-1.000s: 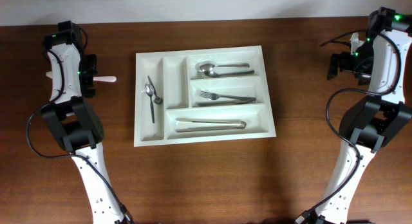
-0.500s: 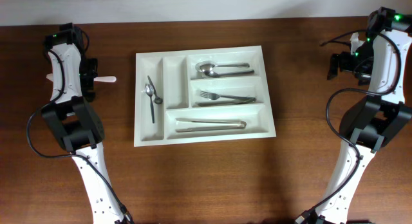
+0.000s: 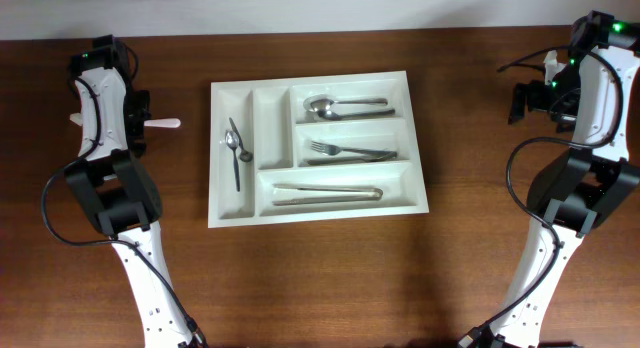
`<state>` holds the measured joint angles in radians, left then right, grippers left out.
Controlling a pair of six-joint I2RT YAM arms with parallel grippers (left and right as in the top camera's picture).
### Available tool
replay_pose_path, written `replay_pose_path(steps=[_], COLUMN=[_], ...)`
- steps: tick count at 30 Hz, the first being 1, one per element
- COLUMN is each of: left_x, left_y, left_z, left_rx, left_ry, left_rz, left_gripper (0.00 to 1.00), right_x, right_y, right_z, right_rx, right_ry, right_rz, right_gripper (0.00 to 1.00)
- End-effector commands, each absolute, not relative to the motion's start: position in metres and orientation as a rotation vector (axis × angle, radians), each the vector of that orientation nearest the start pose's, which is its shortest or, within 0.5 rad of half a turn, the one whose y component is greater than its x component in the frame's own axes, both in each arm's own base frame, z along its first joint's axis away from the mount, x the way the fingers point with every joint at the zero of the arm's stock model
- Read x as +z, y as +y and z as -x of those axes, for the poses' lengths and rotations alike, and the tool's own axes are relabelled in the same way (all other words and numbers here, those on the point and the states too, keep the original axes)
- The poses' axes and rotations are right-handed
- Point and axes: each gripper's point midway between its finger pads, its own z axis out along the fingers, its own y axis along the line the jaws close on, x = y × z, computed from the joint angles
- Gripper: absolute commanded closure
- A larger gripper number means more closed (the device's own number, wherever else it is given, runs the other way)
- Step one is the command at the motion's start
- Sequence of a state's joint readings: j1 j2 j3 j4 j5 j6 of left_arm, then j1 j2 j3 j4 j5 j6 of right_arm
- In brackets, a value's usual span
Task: Pack container
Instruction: 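Lower the left gripper and close it on the white knife's handle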
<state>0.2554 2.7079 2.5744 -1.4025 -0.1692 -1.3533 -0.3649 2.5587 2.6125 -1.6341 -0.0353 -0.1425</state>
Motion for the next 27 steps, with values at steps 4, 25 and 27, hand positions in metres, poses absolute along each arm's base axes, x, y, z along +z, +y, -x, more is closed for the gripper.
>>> replay_pose_path(steps=[4, 25, 27], left_x=[0.006, -0.006, -0.006], left_y=[0.158, 0.148, 0.148], left_z=[-0.495, -0.502, -0.503], left_rx=[0.191, 0.088, 0.086], left_ry=[2.121, 2.145, 2.144], left_rz=[2.157, 2.183, 2.182], left_gripper=[0.00, 0.77, 0.79], right_x=[0.099, 0.099, 0.099], right_y=[-0.167, -0.167, -0.167], right_z=[-0.453, -0.453, -0.453], right_rx=[0.046, 0.046, 0.046], right_ry=[3.089, 3.089, 3.088], right_rz=[-0.331, -0.331, -0.331], right_gripper=[0.01, 0.01, 0.01])
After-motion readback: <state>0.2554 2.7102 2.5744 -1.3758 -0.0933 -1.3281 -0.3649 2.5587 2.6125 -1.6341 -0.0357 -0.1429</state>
